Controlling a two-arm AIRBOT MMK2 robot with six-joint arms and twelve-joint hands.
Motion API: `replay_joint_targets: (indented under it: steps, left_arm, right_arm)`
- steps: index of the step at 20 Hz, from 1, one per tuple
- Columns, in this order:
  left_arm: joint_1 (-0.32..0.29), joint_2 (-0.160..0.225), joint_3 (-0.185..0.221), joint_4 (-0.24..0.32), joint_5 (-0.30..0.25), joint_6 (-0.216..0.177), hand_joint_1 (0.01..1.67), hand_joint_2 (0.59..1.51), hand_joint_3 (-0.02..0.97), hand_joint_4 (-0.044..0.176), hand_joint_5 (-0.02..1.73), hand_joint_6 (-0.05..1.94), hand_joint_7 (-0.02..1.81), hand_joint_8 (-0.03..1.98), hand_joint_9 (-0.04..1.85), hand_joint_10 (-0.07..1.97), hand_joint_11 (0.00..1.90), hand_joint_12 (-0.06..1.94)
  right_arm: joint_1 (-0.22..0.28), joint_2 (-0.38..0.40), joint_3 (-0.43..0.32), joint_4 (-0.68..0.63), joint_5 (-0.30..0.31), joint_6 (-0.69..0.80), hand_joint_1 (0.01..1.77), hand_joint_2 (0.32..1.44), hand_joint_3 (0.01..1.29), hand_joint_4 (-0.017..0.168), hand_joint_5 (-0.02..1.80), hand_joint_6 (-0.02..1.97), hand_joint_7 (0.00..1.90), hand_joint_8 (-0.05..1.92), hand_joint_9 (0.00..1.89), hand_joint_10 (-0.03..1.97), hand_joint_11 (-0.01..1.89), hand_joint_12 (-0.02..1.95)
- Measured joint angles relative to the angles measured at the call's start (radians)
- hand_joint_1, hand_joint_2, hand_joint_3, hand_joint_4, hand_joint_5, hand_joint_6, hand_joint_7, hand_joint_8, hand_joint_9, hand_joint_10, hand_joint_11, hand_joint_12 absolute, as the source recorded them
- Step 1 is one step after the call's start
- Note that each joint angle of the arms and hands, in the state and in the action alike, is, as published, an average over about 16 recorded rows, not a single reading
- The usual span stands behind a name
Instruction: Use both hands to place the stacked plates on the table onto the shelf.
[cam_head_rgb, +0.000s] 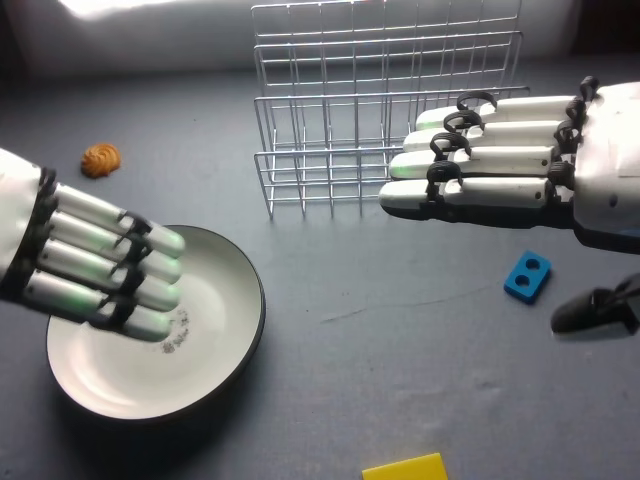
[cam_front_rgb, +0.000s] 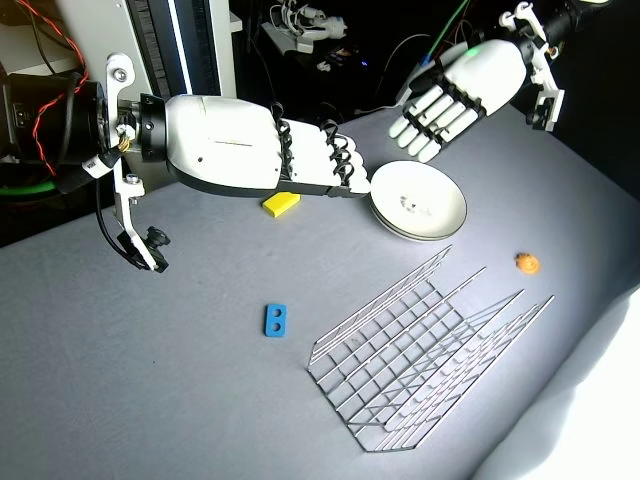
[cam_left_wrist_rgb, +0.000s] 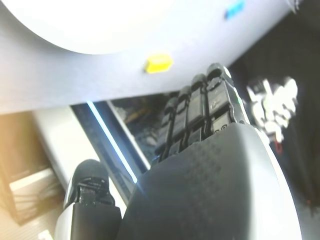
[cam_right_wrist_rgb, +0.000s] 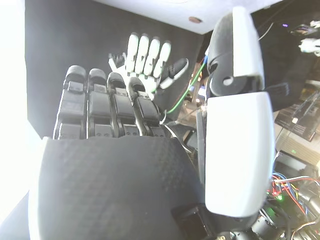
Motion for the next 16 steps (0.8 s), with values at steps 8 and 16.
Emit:
replay_joint_targets:
  steps: [8, 16]
  left_arm:
    - [0.17, -0.072, 0.14, -0.042, 0.042, 0.061, 0.01, 1.153, 0.011, -0.001, 0.02, 0.0, 0.02, -0.01, 0.02, 0.01, 0.02, -0.01]
    - [0.272, -0.124, 0.235, -0.075, 0.069, 0.105, 0.02, 1.154, 0.012, 0.001, 0.01, 0.01, 0.02, -0.01, 0.02, 0.01, 0.01, -0.01]
  right_arm:
    - [0.0, -0.001, 0.0, -0.007, 0.0, 0.004, 1.12, 0.96, 0.01, 0.004, 0.02, 0.02, 0.01, 0.01, 0.02, 0.0, 0.02, -0.01]
    - [-0.005, -0.007, 0.0, -0.016, -0.007, 0.004, 1.1, 0.98, 0.01, 0.004, 0.02, 0.02, 0.01, 0.01, 0.02, 0.0, 0.02, -0.01]
